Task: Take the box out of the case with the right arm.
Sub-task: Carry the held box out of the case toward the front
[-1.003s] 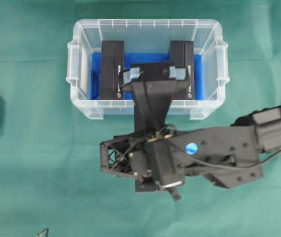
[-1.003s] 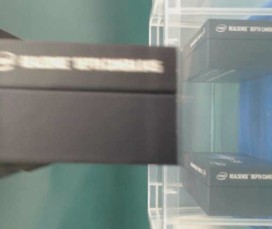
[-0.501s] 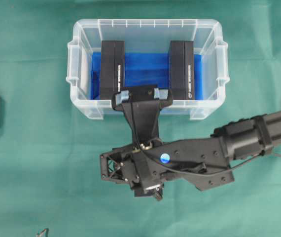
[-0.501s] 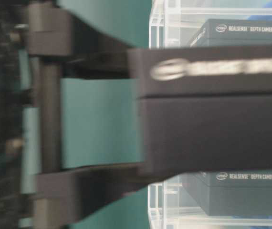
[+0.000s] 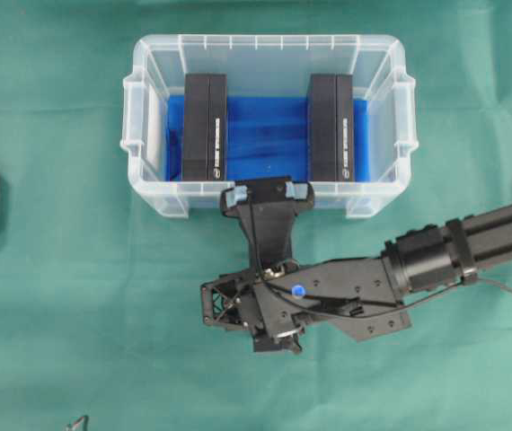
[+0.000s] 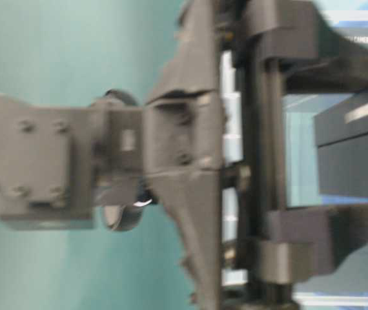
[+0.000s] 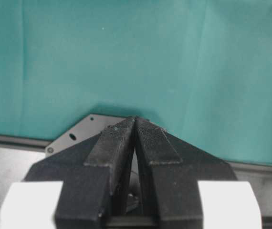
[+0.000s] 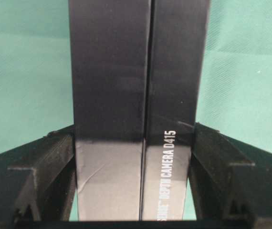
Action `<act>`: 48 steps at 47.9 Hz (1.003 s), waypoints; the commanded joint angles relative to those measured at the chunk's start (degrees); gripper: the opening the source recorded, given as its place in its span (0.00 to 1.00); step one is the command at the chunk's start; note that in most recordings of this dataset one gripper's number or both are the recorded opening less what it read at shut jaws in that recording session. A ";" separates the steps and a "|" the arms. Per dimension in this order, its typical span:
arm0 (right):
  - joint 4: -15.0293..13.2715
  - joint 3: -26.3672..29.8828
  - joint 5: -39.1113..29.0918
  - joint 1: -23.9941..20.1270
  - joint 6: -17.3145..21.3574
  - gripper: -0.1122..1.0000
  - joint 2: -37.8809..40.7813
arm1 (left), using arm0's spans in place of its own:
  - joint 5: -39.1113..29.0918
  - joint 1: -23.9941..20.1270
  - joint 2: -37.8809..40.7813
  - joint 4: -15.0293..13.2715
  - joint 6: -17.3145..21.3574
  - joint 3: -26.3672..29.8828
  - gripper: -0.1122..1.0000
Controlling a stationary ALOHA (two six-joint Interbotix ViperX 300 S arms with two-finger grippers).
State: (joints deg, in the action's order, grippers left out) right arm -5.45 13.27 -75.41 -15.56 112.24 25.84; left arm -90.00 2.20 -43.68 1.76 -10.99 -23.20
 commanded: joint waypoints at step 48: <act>-0.53 2.20 -0.53 0.79 0.97 0.92 -4.83 | 0.35 -0.18 0.09 0.26 -0.09 0.26 0.10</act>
State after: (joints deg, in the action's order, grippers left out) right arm -5.54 13.36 -74.53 -15.21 113.12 25.40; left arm -89.82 2.20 -43.68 1.85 -10.99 -23.47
